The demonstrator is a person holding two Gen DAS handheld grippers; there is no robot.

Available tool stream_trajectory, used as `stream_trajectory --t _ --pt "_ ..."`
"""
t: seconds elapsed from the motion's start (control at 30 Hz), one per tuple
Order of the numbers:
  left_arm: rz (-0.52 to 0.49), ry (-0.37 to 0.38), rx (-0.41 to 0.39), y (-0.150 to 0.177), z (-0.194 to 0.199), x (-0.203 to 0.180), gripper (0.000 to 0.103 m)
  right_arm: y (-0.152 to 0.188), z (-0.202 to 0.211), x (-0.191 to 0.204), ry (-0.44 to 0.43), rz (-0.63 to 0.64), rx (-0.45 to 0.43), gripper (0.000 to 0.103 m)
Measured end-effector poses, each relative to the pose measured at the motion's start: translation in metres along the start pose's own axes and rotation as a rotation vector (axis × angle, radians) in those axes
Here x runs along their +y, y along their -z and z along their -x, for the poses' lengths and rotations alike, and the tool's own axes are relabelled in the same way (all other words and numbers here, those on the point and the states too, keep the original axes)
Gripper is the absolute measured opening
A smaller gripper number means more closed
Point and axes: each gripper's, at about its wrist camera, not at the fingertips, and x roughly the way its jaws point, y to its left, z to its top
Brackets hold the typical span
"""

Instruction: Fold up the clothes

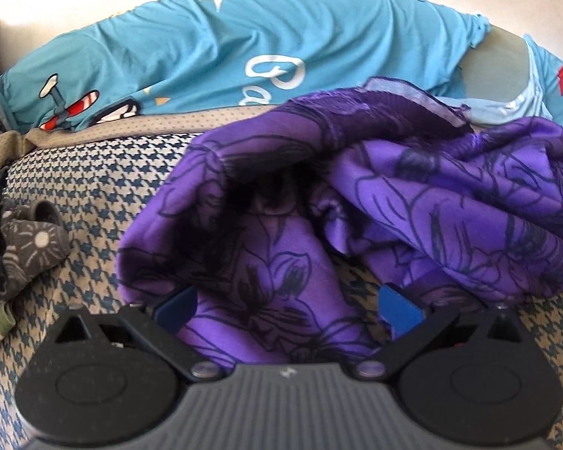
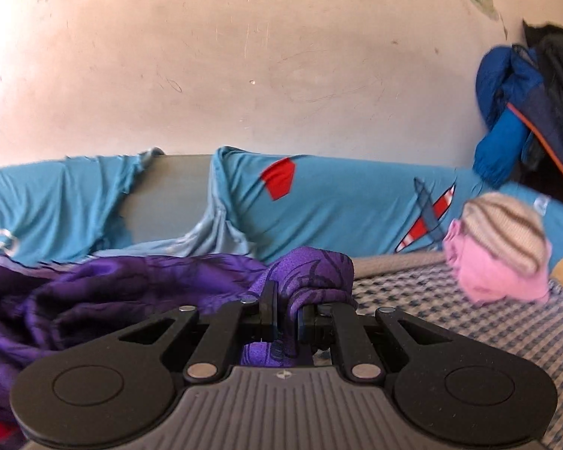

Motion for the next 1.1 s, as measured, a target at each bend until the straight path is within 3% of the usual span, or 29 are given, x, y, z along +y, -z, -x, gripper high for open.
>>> stream_trajectory --t 0.27,0.6,0.73,0.83,0.9,0.97,1.1 --pt "-0.007 0.026 0.008 0.002 0.0 -0.003 0.103 -0.005 -0.026 -0.011 0.069 0.031 -0.039 0.009" --pt "-0.002 0.052 0.027 -0.002 -0.007 0.001 0.103 -0.011 -0.068 -0.034 0.179 -0.045 -0.015 0.007" --pt "0.005 0.056 0.039 -0.003 -0.01 0.003 0.103 -0.005 -0.084 -0.038 0.191 -0.044 0.025 0.007" --pt "0.01 0.052 0.043 -0.005 -0.011 0.004 0.103 0.007 -0.1 -0.038 0.168 -0.039 0.123 0.007" --pt "0.017 0.043 0.04 -0.007 -0.011 0.006 0.103 0.015 -0.107 -0.038 0.143 -0.046 0.187 0.011" --pt "0.029 0.037 0.033 -0.009 -0.01 0.009 0.103 0.019 -0.111 -0.038 0.116 -0.045 0.238 0.025" --pt "0.055 0.019 0.029 -0.014 -0.009 0.016 0.103 0.02 -0.104 -0.04 0.061 -0.07 0.256 0.04"
